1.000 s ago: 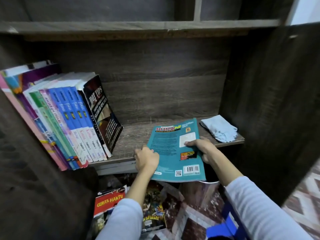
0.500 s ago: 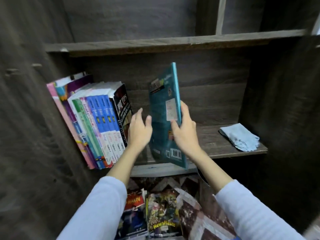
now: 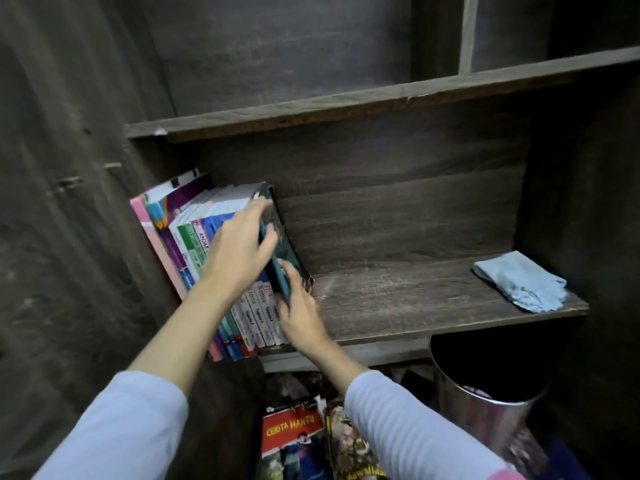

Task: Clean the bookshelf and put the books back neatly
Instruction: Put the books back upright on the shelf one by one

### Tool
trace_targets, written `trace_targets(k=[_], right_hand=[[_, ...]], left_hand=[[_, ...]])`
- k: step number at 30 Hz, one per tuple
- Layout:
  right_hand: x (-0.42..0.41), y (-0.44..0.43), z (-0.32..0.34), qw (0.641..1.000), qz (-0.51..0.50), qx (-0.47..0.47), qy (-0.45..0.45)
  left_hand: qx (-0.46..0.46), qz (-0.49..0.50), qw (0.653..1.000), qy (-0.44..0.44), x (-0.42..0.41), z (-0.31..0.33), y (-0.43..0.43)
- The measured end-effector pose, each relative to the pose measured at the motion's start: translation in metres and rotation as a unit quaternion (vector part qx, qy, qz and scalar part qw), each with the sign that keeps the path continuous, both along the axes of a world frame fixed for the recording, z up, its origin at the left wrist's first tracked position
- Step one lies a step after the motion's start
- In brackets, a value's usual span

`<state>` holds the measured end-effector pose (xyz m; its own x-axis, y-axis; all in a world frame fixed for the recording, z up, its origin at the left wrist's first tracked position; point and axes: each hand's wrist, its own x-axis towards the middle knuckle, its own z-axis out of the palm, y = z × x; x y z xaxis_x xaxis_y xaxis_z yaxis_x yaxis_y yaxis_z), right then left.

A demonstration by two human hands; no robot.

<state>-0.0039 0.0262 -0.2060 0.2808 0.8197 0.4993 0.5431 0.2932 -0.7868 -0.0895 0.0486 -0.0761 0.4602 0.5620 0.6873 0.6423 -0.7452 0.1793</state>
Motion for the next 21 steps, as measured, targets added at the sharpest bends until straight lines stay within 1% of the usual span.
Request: trace_targets(k=[3, 5, 6, 8, 10, 11, 12, 13, 14, 16, 18, 21], right_hand=[[0.012, 0.024, -0.003, 0.993, 0.073, -0.059, 0.068], [0.025, 0.035, -0.001, 0.974, 0.151, -0.103, 0.131], [0.031, 0.037, 0.000, 0.961, 0.179, -0.123, 0.171], [0.044, 0.040, 0.002, 0.928, 0.201, -0.159, 0.269], [0.061, 0.047, -0.004, 0.878, 0.211, -0.179, 0.391], [0.070, 0.051, -0.010, 0.858, 0.208, -0.190, 0.429], [0.078, 0.055, -0.015, 0.852, 0.195, -0.202, 0.442], [0.084, 0.059, -0.019, 0.853, 0.173, -0.216, 0.443], [0.084, 0.070, -0.026, 0.849, 0.150, -0.238, 0.446], [0.084, 0.077, -0.028, 0.848, 0.094, -0.249, 0.458], [0.081, 0.085, -0.029, 0.849, 0.062, -0.257, 0.457], [0.077, 0.096, -0.026, 0.859, 0.038, -0.262, 0.438]], left_hand=[[0.044, 0.017, 0.999, 0.012, -0.008, -0.012, 0.011], [0.097, 0.054, 0.993, 0.045, -0.007, -0.013, 0.023], [0.105, 0.063, 0.991, 0.056, -0.006, -0.013, 0.028], [0.093, 0.064, 0.992, 0.057, -0.004, -0.013, 0.035], [0.112, 0.047, 0.992, 0.041, -0.003, -0.020, 0.043], [0.124, 0.040, 0.991, 0.029, -0.003, -0.024, 0.046], [0.132, 0.036, 0.991, 0.016, -0.003, -0.027, 0.048], [0.141, 0.032, 0.989, 0.010, -0.002, -0.030, 0.049], [0.145, 0.036, 0.989, 0.013, -0.004, -0.038, 0.057], [0.167, 0.043, 0.984, 0.033, -0.005, -0.046, 0.058], [0.186, 0.068, 0.979, 0.043, -0.005, -0.058, 0.059], [0.176, 0.102, 0.979, 0.001, 0.003, -0.080, 0.057]])
